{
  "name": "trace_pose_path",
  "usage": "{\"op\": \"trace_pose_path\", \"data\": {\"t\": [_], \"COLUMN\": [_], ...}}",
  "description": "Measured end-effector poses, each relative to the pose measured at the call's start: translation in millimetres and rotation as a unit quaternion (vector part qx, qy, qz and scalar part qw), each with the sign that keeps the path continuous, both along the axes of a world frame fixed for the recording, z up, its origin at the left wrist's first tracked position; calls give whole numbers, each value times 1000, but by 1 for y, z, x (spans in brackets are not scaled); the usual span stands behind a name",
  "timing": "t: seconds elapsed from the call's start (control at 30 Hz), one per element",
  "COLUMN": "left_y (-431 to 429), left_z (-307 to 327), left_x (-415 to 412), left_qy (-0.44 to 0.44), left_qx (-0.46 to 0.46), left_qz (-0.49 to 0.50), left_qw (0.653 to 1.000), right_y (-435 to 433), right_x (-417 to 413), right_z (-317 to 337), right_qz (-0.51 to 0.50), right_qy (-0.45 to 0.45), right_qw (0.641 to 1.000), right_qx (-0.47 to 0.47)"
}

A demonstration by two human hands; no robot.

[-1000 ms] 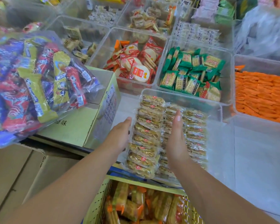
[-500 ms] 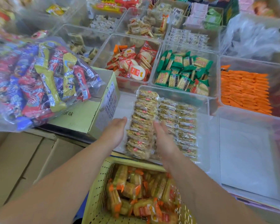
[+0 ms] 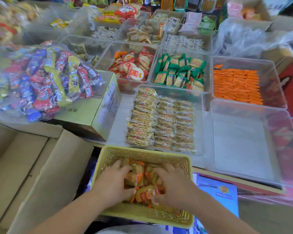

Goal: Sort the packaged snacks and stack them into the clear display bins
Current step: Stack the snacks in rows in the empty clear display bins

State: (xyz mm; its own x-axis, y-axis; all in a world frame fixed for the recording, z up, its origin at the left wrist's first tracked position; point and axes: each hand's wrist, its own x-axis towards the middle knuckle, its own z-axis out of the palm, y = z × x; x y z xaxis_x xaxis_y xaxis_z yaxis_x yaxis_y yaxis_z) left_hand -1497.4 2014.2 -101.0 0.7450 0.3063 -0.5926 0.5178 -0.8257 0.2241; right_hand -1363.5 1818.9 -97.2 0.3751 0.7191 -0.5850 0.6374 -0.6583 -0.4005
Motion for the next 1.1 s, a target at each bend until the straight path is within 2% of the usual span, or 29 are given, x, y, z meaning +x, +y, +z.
{"op": "trace_pose_path", "data": {"t": [0.13,0.23,0.5,0.67,0.8,1.1], "left_y": [-2,-1,6,10,12,1], "left_z": [-15,-23,-43,-50,-49,-35], "left_x": [5,5,3,7,7,-4], "left_qy": [75,98,24,15,-30,-147], "left_qx": [35,12,-84,-123,-124,-172], "left_qz": [-24,-25,65,58,44,66], "left_qw": [996,995,994,991,991,972], "right_y": [11,14,24,38,45,28], "right_x": [-6,-12,-28,-31,-36,-44], "right_z": [-25,-39,-56,-59,-56,-49], "right_qz": [-22,-26,-77,-154,-171,-187], "right_qy": [31,71,-8,-1,-17,-95], "right_qw": [998,994,994,984,977,978], "right_qx": [-40,-74,-73,-87,-127,-15]}}
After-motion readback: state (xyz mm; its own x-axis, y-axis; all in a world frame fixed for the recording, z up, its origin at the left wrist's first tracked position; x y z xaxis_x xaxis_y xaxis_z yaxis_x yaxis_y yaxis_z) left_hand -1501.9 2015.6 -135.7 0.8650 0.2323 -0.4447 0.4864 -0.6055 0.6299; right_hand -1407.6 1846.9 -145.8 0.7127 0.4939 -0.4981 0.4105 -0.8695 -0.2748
